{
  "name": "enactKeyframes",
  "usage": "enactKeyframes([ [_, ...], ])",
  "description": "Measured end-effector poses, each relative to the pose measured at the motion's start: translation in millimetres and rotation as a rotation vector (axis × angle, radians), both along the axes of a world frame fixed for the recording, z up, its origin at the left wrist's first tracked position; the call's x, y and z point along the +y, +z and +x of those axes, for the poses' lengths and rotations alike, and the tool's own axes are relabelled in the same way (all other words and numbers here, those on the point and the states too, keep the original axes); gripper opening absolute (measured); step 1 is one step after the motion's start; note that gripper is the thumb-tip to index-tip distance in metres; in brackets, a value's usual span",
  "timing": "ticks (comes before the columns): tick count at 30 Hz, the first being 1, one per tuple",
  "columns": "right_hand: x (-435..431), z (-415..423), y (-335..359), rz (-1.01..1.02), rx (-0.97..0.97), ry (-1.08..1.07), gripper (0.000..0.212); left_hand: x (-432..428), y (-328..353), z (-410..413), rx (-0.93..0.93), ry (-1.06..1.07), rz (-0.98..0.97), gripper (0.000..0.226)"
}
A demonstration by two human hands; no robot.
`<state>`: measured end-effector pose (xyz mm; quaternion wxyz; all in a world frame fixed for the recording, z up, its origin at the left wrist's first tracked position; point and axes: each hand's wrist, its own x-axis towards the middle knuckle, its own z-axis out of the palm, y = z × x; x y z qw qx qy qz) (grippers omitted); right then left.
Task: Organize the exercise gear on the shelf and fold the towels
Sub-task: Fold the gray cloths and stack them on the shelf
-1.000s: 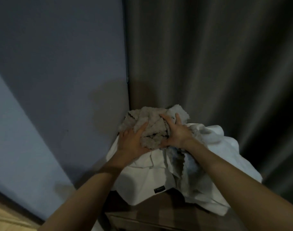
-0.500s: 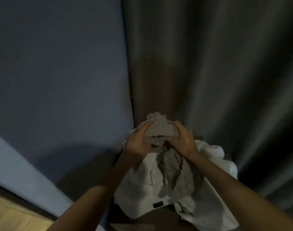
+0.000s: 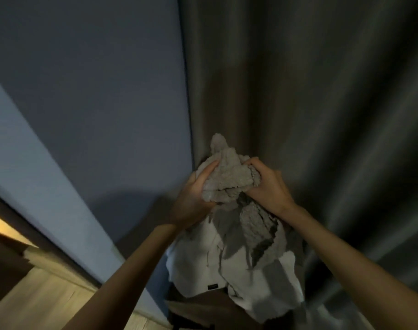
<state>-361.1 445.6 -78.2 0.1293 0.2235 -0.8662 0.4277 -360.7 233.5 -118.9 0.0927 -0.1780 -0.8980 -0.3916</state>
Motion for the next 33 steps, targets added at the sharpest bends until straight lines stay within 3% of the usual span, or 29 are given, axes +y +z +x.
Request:
enactKeyframes([
  [9, -12, 51, 26, -0.064, 0.014, 0.211, 0.036, -1, 29, 96, 0.062, -0.003, 0.240, 0.103],
  [14, -41, 78, 22, -0.079, 0.062, 0.369, 0.033, -21, 32, 155, 0.117, 0.169, 0.236, 0.097],
  [25, -180, 134, 1, -0.052, 0.075, 0.701, 0.047, -123, 24, 269, 0.139, 0.562, 0.198, 0.087],
  [33, -297, 151, -14, -0.043, -0.054, 0.854, 0.052, -216, 4, 302, 0.119, 0.694, 0.293, 0.085],
])
